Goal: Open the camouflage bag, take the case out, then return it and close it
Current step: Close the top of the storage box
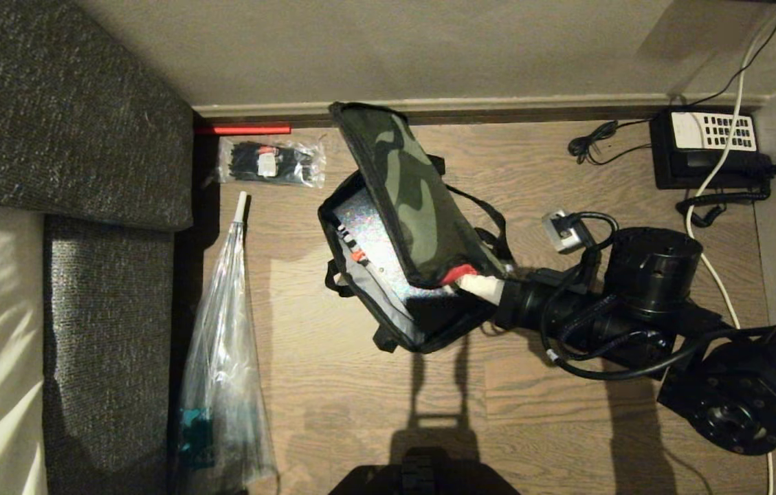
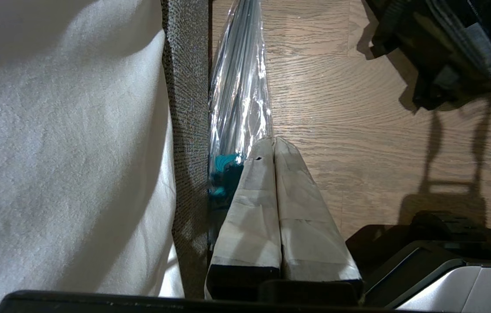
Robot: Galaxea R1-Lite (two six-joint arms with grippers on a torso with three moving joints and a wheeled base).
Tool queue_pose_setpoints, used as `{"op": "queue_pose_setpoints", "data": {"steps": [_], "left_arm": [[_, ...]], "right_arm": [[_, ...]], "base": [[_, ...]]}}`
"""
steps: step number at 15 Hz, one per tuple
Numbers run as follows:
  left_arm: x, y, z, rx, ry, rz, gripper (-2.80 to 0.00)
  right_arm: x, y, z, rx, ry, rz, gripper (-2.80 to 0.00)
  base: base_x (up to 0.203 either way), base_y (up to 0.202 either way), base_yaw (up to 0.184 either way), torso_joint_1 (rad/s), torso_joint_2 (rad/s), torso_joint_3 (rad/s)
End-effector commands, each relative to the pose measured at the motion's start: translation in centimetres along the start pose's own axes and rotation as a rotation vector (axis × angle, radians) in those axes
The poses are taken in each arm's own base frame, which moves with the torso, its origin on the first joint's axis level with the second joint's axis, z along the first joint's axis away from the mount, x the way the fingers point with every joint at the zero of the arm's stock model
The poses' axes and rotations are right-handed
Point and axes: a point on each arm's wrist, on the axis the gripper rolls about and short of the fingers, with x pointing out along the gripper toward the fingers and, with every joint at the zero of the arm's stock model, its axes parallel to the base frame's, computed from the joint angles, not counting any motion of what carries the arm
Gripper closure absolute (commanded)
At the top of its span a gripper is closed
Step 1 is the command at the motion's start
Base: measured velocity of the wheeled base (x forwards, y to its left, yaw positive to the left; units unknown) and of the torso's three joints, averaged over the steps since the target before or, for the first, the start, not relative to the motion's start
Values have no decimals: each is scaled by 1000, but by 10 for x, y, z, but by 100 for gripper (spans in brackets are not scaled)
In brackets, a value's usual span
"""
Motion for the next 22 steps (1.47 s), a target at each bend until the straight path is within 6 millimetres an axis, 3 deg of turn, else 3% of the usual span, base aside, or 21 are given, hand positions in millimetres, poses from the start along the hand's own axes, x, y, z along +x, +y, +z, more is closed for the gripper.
{"op": "queue_pose_setpoints", "data": {"steps": [1, 8, 11, 12, 16, 22], "left_arm": [[0, 0, 0, 0, 0, 0, 0], [0, 0, 0, 0, -1, 0, 0], [0, 0, 0, 0, -1, 0, 0], [0, 0, 0, 1, 0, 0, 0], [0, 0, 0, 0, 0, 0, 0], [0, 0, 0, 0, 0, 0, 0]], "right_arm": [[0, -1, -8, 7, 24, -3, 0], [-28, -4, -68, -17, 272, -49, 0], [-24, -6, -69, -17, 270, -49, 0], [-21, -5, -66, -13, 258, -46, -280], [-19, -3, -64, -30, 210, -19, -280], [-16, 31, -62, 159, 172, 79, -280]], "base": [[0, 0, 0, 0, 0, 0], [0, 0, 0, 0, 0, 0], [0, 0, 0, 0, 0, 0], [0, 0, 0, 0, 0, 0], [0, 0, 0, 0, 0, 0], [0, 0, 0, 0, 0, 0]]}}
